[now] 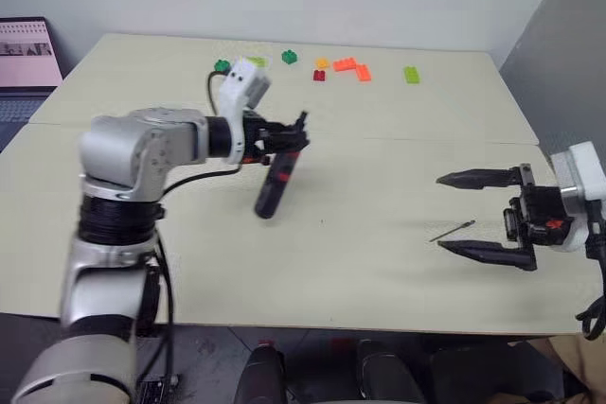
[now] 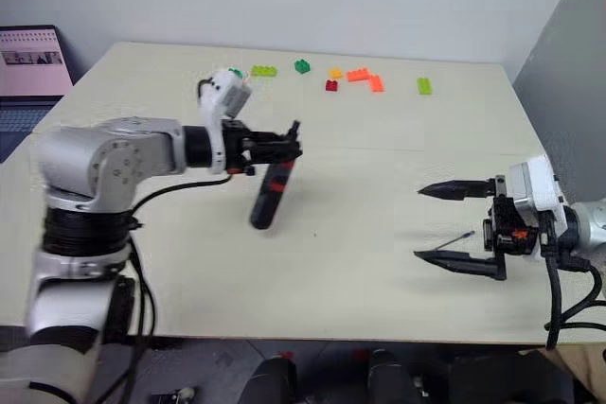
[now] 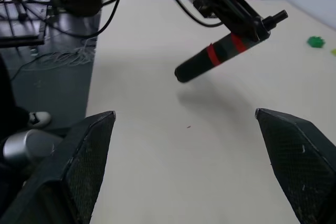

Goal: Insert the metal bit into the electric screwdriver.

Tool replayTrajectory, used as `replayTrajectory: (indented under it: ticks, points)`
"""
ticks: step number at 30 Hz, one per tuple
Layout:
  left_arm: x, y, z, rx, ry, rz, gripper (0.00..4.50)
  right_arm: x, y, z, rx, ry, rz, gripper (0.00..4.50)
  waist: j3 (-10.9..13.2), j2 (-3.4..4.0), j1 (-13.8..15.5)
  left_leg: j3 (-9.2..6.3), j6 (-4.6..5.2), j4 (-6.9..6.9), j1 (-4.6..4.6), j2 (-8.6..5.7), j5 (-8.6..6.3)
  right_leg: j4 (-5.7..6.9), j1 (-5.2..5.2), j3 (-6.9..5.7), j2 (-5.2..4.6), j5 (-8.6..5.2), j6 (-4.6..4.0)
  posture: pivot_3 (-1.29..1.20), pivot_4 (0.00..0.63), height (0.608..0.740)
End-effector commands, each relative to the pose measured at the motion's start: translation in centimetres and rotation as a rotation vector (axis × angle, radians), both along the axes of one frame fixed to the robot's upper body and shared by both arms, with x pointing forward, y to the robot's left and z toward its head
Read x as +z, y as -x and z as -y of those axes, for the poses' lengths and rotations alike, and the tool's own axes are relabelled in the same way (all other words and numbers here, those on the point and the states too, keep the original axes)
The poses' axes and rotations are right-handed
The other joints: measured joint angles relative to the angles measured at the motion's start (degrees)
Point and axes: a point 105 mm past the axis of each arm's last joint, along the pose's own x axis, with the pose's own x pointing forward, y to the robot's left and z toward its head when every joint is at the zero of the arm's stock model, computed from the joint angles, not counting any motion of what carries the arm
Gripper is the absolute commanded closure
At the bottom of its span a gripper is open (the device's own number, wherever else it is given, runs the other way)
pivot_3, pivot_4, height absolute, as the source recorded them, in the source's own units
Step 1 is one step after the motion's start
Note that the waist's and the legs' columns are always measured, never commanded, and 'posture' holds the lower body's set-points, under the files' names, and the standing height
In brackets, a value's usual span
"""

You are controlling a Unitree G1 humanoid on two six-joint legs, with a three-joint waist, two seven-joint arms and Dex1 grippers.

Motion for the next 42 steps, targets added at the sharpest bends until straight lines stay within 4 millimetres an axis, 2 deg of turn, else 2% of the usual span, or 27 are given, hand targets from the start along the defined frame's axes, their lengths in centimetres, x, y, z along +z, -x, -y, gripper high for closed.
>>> replayTrajectory:
  ticks: [1,4,8,11,17,30,32,35,39,42]
  points:
    - [2.2,-0.8,1.0,0.057,0.097,0.27,2.86,1.9,0.4,-0.8,-0.049,-0.079,0.064,0.0,0.0,0.0,-0.03,0.01,0.0,0.0,0.02,-0.01,0.0,0.0,0.02,0.04,0.0,0.0,0.0,0.0,0.15,0.74]
    - [1.9,-0.9,2.5,0.059,0.123,0.463,2.86,2.1,0.2,-1.4,-0.082,-0.109,0.078,0.0,0.0,0.0,0.07,0.04,0.0,0.01,0.05,-0.02,0.0,-0.01,0.04,0.09,0.0,0.01,0.01,0.0,0.15,0.74]
    - [0.7,-1.0,3.1,0.112,0.192,0.565,2.86,2.7,-0.6,-2.6,-0.136,-0.152,0.094,0.0,0.0,0.0,0.19,0.09,0.0,0.03,0.05,-0.09,0.0,-0.06,0.09,0.15,-0.05,0.03,0.03,0.0,0.15,0.74]
    - [-1.3,-1.0,3.0,0.161,0.21,0.547,2.86,3.1,-1.3,-3.5,-0.167,-0.17,0.101,0.0,-0.01,0.01,0.04,0.17,0.0,0.02,0.1,-0.1,0.0,-0.06,0.09,0.27,-0.05,0.05,0.06,0.0,0.15,0.74]
    - [-3.1,-0.9,1.7,0.254,0.22,0.509,2.86,2.9,-1.9,-4.6,-0.169,-0.172,0.074,0.0,-0.01,0.01,0.12,0.16,0.01,0.01,0.07,-0.1,0.0,-0.06,0.06,0.27,-0.03,0.04,0.07,0.0,0.15,0.74]
    - [-4.9,-0.7,1.4,0.32,0.227,0.47,2.86,2.4,-2.6,-4.5,-0.151,-0.112,0.052,0.0,-0.02,0.02,0.08,0.16,0.01,0.01,0.11,-0.09,0.0,-0.06,0.09,0.26,-0.02,0.05,0.08,0.0,0.15,0.74]
    - [-4.8,-0.4,1.6,0.312,0.228,0.476,2.86,1.6,-2.9,-3.8,-0.157,-0.033,0.028,0.0,-0.02,0.02,0.09,0.16,0.01,0.0,0.12,-0.09,0.0,-0.06,0.09,0.26,-0.02,0.05,0.08,0.0,0.15,0.74]
    - [-4.7,-0.1,1.9,0.297,0.225,0.49,2.86,0.0,-4.1,-1.5,-0.196,0.155,-0.008,0.0,-0.02,0.03,0.13,0.17,0.01,0.0,0.12,-0.09,0.0,-0.09,0.1,0.26,-0.03,0.05,0.08,0.0,0.15,0.74]
    - [-4.5,0.4,2.3,0.28,0.221,0.507,2.86,-2.9,-5.2,2.1,-0.164,0.508,-0.003,0.0,-0.03,0.05,0.14,0.22,0.02,0.0,0.15,-0.1,0.0,-0.11,0.11,0.27,-0.04,0.05,0.08,0.0,0.15,0.74]
    - [-4.4,1.0,2.6,0.266,0.219,0.523,2.86,-5.1,-6.2,4.1,-0.053,0.772,0.026,0.0,-0.04,0.09,-0.21,0.27,0.01,-0.02,0.19,-0.08,0.0,-0.12,0.09,0.3,-0.04,0.04,0.09,0.0,0.15,0.74]
